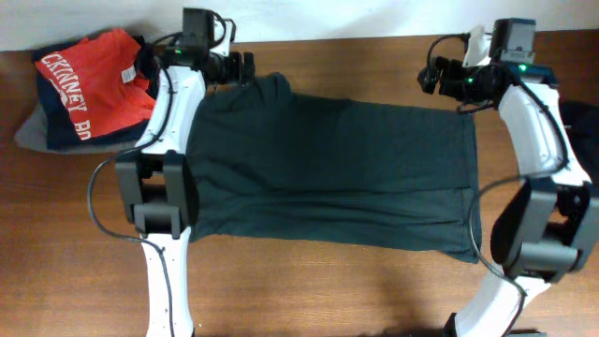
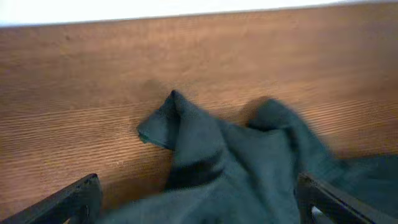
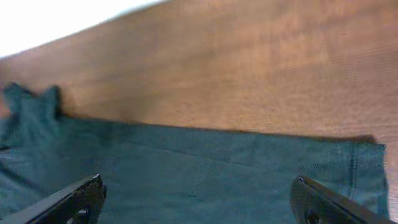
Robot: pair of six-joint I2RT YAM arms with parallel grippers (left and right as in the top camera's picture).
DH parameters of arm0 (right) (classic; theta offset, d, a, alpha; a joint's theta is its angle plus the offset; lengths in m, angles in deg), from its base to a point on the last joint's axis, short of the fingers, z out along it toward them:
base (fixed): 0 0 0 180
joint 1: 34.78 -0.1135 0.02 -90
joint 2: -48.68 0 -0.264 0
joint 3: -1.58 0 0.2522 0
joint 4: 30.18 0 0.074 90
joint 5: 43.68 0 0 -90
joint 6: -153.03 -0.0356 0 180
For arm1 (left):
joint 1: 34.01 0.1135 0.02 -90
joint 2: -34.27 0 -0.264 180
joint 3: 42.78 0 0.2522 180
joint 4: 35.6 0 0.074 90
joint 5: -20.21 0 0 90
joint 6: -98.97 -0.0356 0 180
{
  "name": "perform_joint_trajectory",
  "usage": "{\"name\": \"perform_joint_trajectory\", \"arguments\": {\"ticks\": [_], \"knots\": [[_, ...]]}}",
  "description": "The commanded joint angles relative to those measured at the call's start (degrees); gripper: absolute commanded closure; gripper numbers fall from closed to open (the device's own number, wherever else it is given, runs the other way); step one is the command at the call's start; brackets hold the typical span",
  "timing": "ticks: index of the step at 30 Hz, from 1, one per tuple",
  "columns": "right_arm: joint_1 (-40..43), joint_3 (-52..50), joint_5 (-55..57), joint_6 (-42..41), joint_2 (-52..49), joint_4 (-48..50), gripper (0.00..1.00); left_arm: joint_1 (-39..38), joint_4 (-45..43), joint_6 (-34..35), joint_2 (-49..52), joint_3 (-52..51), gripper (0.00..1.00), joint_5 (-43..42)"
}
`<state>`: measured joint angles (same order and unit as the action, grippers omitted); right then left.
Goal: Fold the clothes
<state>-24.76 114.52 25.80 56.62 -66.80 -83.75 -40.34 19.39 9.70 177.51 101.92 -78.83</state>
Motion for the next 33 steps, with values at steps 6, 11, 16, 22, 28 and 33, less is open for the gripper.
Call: {"name": "perform_joint_trajectory", "arguments": {"ticks": [6,11,16,22,28,33], "knots": [[-0.1,0.6,3.7,1.7,-4.3,-0.5,0.01,-0.8,-0.7,-8.7,3.4,0.2,0.18,5.2],[0.0,0.6,6.8,1.8,-4.3,-0.5,0.01,-1.2,0.3,-11.6,4.0,0.2,0.22,7.0],[0.0,0.6,7.7,3.7,-4.9,-0.2,0.01,-1.5,0.2,-12.6,5.0,0.2,0.27,7.0],[0.0,0.6,7.7,3.7,-5.7,0.0,0.01,-1.5,0.2,-14.2,6.9,0.2,0.28,7.0],[0.1,0.6,7.7,3.7,-6.8,0.0,0.01,-1.5,-0.5,-14.5,7.8,0.2,0.31,9.8],[0.1,0.6,8.4,3.6,-6.8,0.5,0.01,-1.5,-1.6,-14.5,7.8,0.6,0.33,10.8]]}}
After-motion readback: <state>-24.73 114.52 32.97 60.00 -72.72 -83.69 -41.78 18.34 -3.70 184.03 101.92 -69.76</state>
